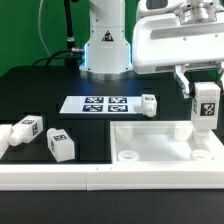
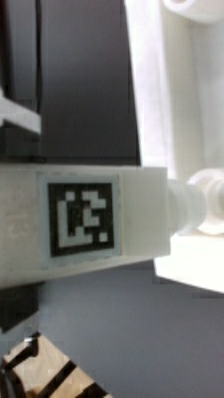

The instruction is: Assemble one leg

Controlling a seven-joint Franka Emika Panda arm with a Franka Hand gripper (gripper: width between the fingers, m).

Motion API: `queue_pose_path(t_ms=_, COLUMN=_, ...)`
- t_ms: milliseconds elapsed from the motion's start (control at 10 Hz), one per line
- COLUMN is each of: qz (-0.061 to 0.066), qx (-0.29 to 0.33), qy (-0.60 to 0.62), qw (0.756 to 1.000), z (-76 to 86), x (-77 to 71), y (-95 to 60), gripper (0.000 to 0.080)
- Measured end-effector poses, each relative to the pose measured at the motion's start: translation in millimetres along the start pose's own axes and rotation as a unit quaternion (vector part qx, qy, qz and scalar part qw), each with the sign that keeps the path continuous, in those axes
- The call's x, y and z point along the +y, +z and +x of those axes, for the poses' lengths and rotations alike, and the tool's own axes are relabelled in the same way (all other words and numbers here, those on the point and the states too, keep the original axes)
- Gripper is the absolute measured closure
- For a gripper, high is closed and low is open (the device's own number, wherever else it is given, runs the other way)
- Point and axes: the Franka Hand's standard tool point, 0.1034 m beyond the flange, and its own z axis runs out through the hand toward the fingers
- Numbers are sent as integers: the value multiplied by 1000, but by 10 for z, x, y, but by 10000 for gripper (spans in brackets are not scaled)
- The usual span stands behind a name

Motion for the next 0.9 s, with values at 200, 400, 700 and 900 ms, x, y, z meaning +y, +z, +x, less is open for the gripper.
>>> queue_pose_path(t_ms=200, qz=-11, qx=1, qy=-16, qw=1000, z=16, x=94, y=7, gripper=512)
queue_pose_path(t_ms=400, qz=-9, qx=-1, qy=-20, qw=1000, z=-23, x=30, y=34, gripper=512)
queue_pose_path(t_ms=700, qz=-12, qx=1, qy=-18, qw=1000, z=25, x=92, y=81, gripper=512)
queue_pose_path(t_ms=900, qz=-16, qx=2, qy=-19, qw=1000, z=51, x=122, y=182, gripper=512)
